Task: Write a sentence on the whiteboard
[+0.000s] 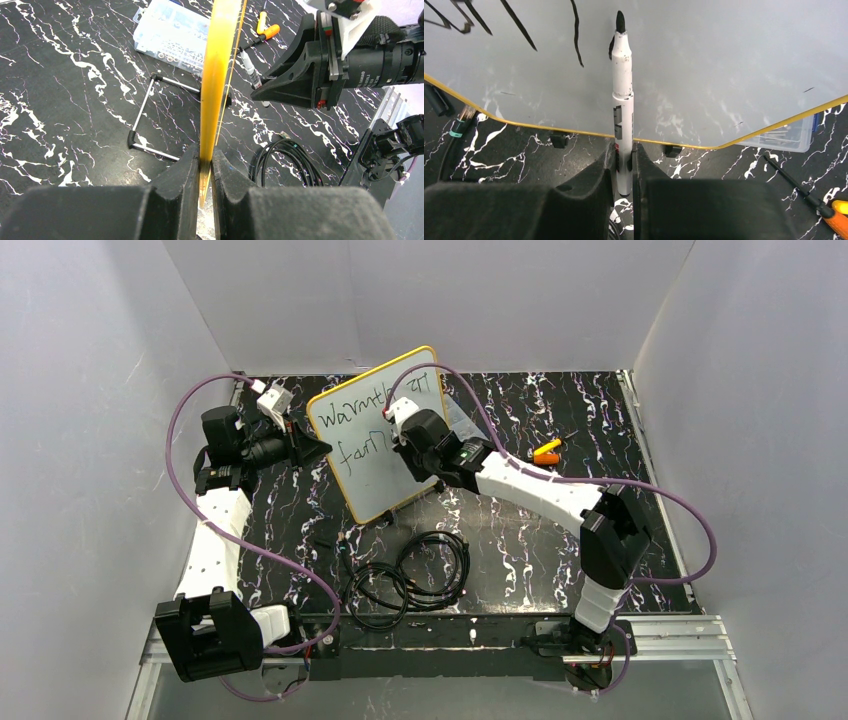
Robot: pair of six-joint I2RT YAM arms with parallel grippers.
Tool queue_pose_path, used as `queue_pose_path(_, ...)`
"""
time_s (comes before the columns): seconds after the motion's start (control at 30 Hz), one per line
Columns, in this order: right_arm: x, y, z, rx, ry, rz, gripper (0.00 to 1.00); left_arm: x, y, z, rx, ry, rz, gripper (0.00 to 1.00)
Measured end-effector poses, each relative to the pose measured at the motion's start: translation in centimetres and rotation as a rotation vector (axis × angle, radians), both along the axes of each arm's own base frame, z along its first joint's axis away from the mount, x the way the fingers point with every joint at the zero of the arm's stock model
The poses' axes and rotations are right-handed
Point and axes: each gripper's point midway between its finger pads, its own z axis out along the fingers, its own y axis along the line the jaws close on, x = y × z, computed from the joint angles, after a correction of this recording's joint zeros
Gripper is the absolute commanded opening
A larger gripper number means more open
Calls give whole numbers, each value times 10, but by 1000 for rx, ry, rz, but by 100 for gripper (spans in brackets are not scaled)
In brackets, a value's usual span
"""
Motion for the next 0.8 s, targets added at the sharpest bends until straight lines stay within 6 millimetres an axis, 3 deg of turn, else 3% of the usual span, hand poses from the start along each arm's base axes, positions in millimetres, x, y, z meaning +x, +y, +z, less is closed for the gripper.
queue_pose_path(0.17,5,1,7,5,-21,-12,1,0,0,0,0,0,0,0)
queue_pose_path(0.57,10,0,-5,-24,-11,-11,1,0,0,0,1,-3,0,0)
queue_pose_path(0.8,13,-3,4,-18,-36,-25,1,0,-1,0,0,-2,-2,0)
